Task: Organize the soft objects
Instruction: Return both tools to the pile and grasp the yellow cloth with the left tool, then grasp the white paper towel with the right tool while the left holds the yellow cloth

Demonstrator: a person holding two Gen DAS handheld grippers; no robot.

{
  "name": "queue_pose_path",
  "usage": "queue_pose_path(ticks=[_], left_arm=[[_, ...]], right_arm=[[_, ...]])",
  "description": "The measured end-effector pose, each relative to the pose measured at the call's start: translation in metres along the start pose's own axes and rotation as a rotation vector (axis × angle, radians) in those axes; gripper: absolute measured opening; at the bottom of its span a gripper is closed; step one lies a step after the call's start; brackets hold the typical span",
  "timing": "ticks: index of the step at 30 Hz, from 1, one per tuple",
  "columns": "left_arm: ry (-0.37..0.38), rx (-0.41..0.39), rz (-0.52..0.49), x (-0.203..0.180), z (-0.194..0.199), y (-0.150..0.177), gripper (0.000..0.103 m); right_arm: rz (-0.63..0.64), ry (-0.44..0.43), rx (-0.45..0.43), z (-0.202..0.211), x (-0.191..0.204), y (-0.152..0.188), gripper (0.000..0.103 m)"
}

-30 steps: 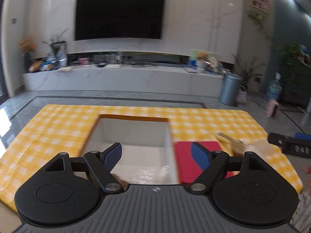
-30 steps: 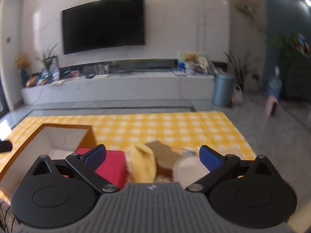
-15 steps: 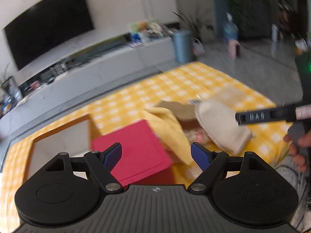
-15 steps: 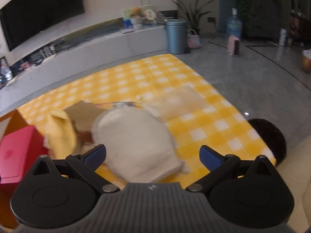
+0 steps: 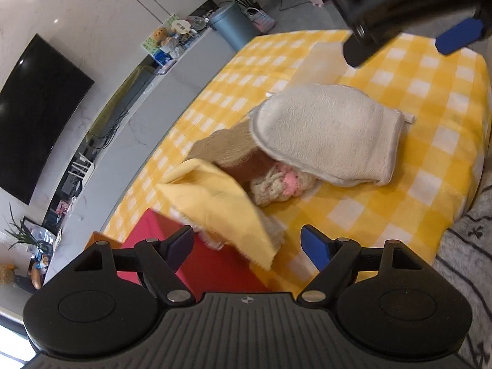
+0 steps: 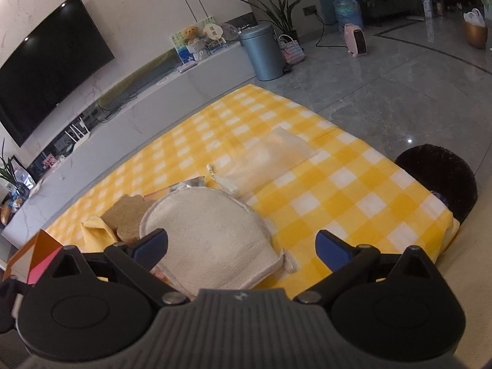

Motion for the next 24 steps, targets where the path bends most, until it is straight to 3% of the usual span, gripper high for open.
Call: queue_pose_path(ticks=[5,8,10,14,18,24], left_arm=[[-0.062,0.057,-0.107,-0.006,-0.024,0.002,0.092],[-0.099,0.052,-0.179,-0.007,-0.033,0.004,0.091],[-0.122,0.059,-0.204,-0.006,-0.036,0.005,0.083],[-0.126,0.082,-0.168,0.001,-0.038,0.007,0.043],[-0.099,0.123,-0.126,0.004,-0.04,0.013,0.014],[-0.071,0.088,-0.01,0.017,-0.016,0.012,0.008]], right_arm=[[-0.033,0.005,-0.001,0.0,-0.007,-0.002,0.1],[-0.047,0.006,0.003,-0.001,-0.009,-0.001,0.1],[-0.051,0.001,0.003,-0.001,-0.009,-0.001,0.1],[-0.052,-0.014,0.014,-0.002,-0.008,0.0,0.1],[-0.054,-0.017,0.016,-0.002,-0.009,0.001,0.1],[-0.039,-0.015,0.023,-0.004,-0.007,0.002,0.1]])
Point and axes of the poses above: each gripper's, at about its wrist camera, not at the fingertips, and z roughly against the way its jaws point, x to its left, y to its underside, the point moved 9 cm from there along -z, roughly the way its jaws point, and after that the axes turned 13 degrees about -x, right-handed, at the moved point
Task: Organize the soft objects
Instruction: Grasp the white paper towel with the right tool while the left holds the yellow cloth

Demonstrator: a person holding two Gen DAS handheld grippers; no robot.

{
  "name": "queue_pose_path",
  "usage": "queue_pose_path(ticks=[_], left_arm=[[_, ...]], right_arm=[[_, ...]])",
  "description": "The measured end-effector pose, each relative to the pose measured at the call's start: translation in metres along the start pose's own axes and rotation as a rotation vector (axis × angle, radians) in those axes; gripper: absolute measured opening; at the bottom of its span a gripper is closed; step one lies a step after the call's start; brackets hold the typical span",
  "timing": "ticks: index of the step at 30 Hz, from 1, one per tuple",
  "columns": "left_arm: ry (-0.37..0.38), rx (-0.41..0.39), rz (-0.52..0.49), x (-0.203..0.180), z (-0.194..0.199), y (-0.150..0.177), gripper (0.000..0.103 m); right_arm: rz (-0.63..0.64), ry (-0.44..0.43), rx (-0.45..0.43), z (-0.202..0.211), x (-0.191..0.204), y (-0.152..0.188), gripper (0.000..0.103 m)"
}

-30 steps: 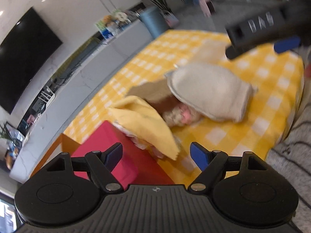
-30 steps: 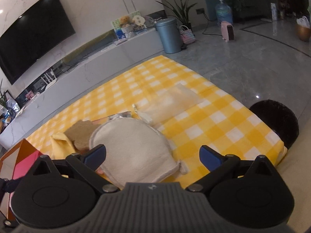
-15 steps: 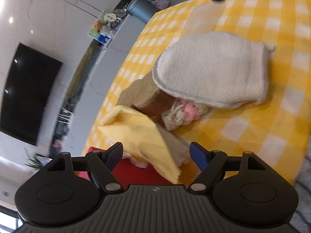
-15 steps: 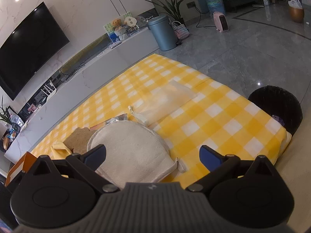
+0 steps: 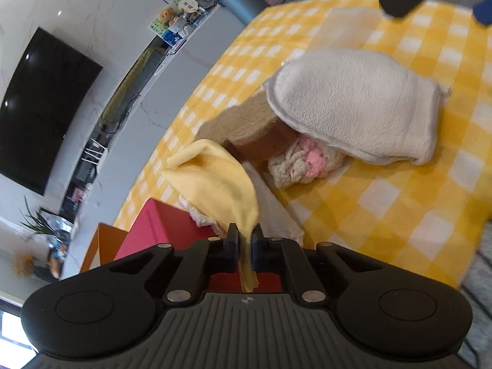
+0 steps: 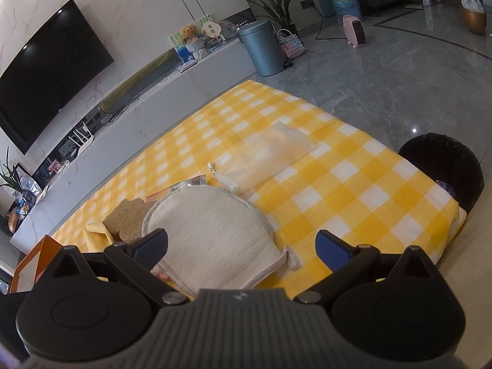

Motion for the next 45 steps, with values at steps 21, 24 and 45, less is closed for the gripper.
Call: queue_pose_path(ticks=[21,24,45], left_arm=[[0.104,-0.162,-0.071,-0.056,0.059,0.033,0.02],[0.07,-0.131,-0.093,-0.064,0.041,0.033,0.035],[0.17,-0.272,0.185,-0.016,0.051,0.008,0.012]], right_arm=[[0.021,-0.026,0.021,-0.004,0.009,0.006,0.1],[0.019,-0.026,0.023,-0.005,0.009,0.007,0.1],[0.037,-0.013,0.03,-0.005,0.011,0.008,0.1]])
Point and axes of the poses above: each gripper's, at about its wrist camera, not at the fingertips, and z roughly against the way its jaws point, x to its left, y to its underside, the point moved 9 cm from there along -z, roughly the way its jaws point, and after that the axes turned 13 degrees about -x, right-handed, at the moved point
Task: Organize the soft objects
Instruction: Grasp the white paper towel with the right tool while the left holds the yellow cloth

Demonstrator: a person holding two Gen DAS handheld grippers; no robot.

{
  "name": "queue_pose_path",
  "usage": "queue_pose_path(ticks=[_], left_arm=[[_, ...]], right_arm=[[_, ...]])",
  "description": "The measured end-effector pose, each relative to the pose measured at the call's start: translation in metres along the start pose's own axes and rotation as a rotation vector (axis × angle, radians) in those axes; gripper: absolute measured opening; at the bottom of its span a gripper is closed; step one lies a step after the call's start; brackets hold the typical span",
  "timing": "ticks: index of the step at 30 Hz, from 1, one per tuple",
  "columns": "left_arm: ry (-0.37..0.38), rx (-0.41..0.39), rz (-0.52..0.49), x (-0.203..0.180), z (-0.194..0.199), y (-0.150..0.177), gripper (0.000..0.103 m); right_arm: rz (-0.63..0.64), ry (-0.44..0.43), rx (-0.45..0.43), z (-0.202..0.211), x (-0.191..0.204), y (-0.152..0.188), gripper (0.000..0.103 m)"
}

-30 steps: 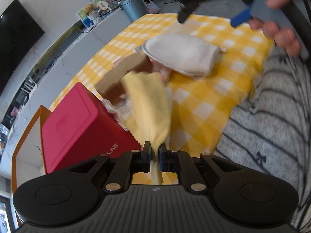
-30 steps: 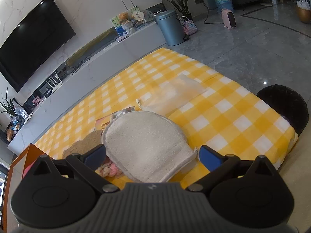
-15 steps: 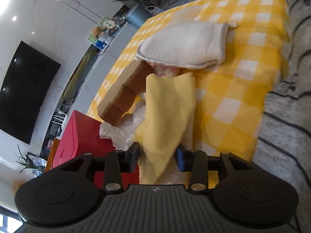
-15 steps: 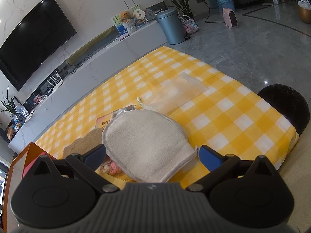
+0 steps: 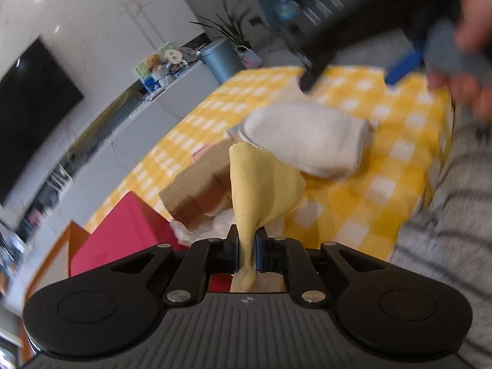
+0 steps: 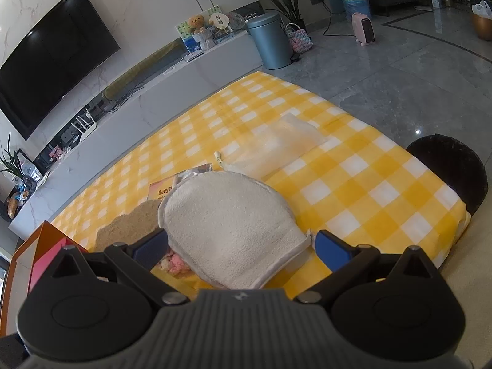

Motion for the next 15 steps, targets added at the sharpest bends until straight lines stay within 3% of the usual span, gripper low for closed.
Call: queue_pose_path(ticks=[5,9,15], left_arm=[[0.065,-0.018,0.255,0.029,0.014,-0.014,0.009],[-0.002,-0.022,0.298,0.05,0.018,-0.015,0.008],[0.006,-0.037,0.386,0.066,0.025,-0.012,0.008]], right_arm=[[0.013,0.001,0.005,0.0,0.001,0.001,0.1],[0.02,-0.004,0.011,-0.001,0.003,0.002,0.1],[0.033,-0.029,0.023,-0.003,0.01,0.005,0.1]])
Point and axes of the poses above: each gripper's, at about its wrist camera, not at the fingertips, and z roughly against the way its jaws point, x to its left, y to its underside, the point moved 9 cm from there along -z, roughly the way its jaws point, and after that the axes turned 13 degrees about -x, right-handed, at the moved point
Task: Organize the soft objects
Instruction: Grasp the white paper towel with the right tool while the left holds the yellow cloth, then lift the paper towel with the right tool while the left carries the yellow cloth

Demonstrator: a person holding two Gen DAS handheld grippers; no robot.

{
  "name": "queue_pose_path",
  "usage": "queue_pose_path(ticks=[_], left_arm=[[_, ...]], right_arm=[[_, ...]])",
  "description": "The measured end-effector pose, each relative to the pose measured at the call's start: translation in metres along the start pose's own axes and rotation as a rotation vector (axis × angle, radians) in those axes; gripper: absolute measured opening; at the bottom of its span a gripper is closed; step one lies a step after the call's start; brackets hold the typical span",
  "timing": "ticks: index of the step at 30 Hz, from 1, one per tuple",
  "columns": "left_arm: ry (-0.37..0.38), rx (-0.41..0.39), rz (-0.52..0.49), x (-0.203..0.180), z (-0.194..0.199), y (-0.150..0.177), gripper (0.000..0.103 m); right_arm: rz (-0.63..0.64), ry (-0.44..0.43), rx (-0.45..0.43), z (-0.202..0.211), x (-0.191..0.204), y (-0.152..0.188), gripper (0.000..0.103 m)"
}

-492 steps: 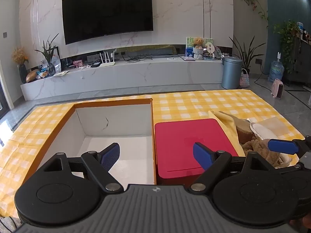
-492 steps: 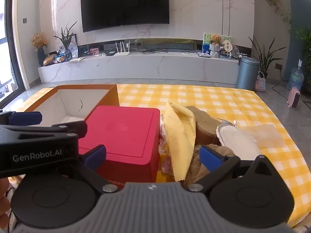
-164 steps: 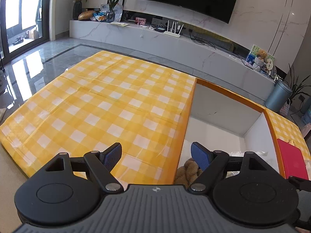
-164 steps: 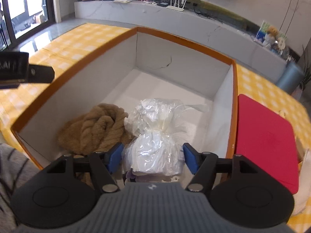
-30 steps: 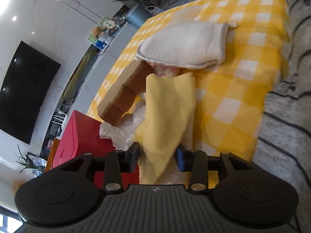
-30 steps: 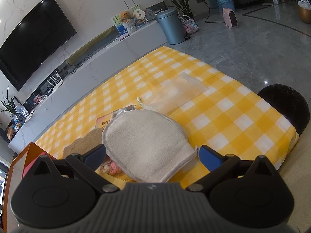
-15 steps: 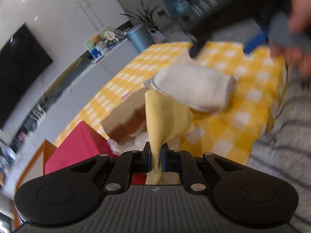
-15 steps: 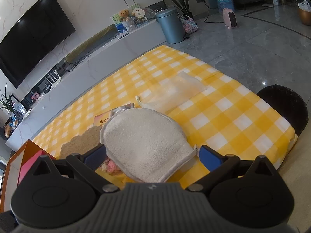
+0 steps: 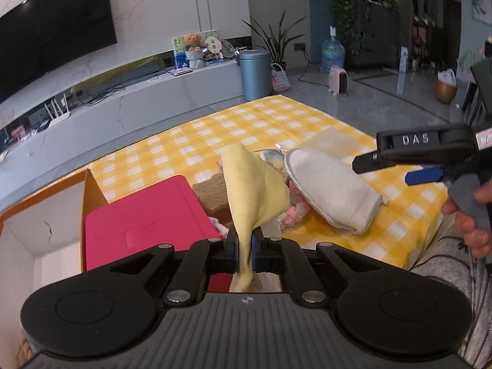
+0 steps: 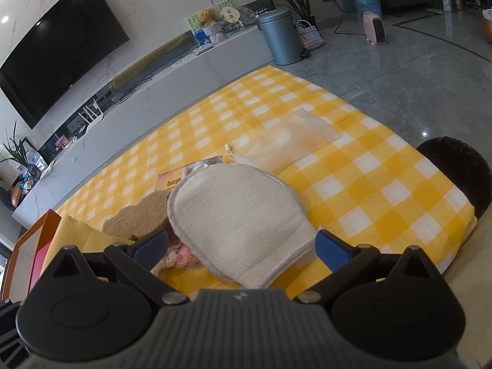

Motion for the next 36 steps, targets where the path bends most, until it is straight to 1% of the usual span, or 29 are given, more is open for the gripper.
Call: queue_pose_path(ticks=[2,4,7,9,11,13,15,17,19,24,26,27,28,29,31,32,33,34,35,36], left_arm=[[0.015,-0.002,0.031,0.002,0.001,0.002,0.008],[0.029,-0.006,0.05,0.005,0.002,0.005,0.008],[0.067,-0.034,0.102,0.013,0.006,0.005,0.008],[0.091,-0.042,0.141,0.017,0.008,0.005,0.008],[0.104,-0.054,0.169,0.021,0.011,0.003,0.008],[0.081,-0.071,0.166,0.025,0.014,0.001,0.008],[0.076,-0.08,0.172,0.029,0.016,0.001,0.008],[0.093,-0.09,0.21,0.034,0.019,0.001,0.008],[0.101,-0.109,0.235,0.04,0.022,0.001,0.008],[0.128,-0.139,0.29,0.049,0.027,0.0,0.008],[0.138,-0.145,0.297,0.049,0.027,-0.001,0.008],[0.142,-0.148,0.301,0.05,0.028,-0.001,0.008],[0.148,-0.15,0.306,0.05,0.028,0.0,0.008],[0.15,-0.148,0.315,0.052,0.029,0.001,0.009],[0.155,-0.142,0.337,0.055,0.029,0.003,0.009],[0.157,-0.139,0.344,0.056,0.029,0.003,0.009],[0.157,-0.141,0.349,0.058,0.03,0.003,0.009],[0.158,-0.147,0.355,0.06,0.032,0.002,0.009],[0.159,-0.157,0.361,0.061,0.034,0.0,0.009],[0.16,-0.17,0.365,0.063,0.037,-0.002,0.009]], right_arm=[[0.008,-0.004,0.007,-0.001,0.003,0.002,0.1],[0.017,-0.033,0.024,-0.002,0.009,0.006,0.1],[0.023,-0.109,0.068,-0.006,0.022,0.014,0.1],[0.021,-0.181,0.111,-0.008,0.035,0.023,0.1],[0.089,-0.25,0.17,-0.008,0.054,0.037,0.1],[0.19,-0.29,0.213,-0.008,0.074,0.053,0.1],[0.269,-0.331,0.242,-0.008,0.092,0.068,0.1],[0.324,-0.369,0.26,-0.006,0.106,0.078,0.1],[0.379,-0.395,0.254,-0.003,0.117,0.086,0.1],[0.517,-0.453,0.188,0.004,0.141,0.099,0.1],[0.536,-0.478,0.166,0.0,0.151,0.104,0.1],[0.522,-0.486,0.168,-0.003,0.153,0.105,0.094],[0.495,-0.496,0.181,-0.005,0.152,0.106,0.078],[0.462,-0.503,0.2,-0.009,0.152,0.107,0.071],[0.414,-0.508,0.235,-0.016,0.152,0.11,0.061],[0.418,-0.515,0.245,-0.017,0.153,0.112,0.056],[0.431,-0.526,0.255,-0.016,0.154,0.114,0.042],[0.44,-0.533,0.264,-0.016,0.155,0.116,0.033],[0.45,-0.526,0.272,-0.016,0.155,0.117,0.03],[0.463,-0.508,0.281,-0.018,0.154,0.119,0.025]])
Point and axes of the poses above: each gripper's, at about its wrist camera, not at the fingertips, and z roughly against the way its jaws point, x to its left, y to its underside, the point moved 9 cm from there along -z, roughly the way its jaws point, and after that the axes turned 13 degrees about -x, right-handed, at the moved point
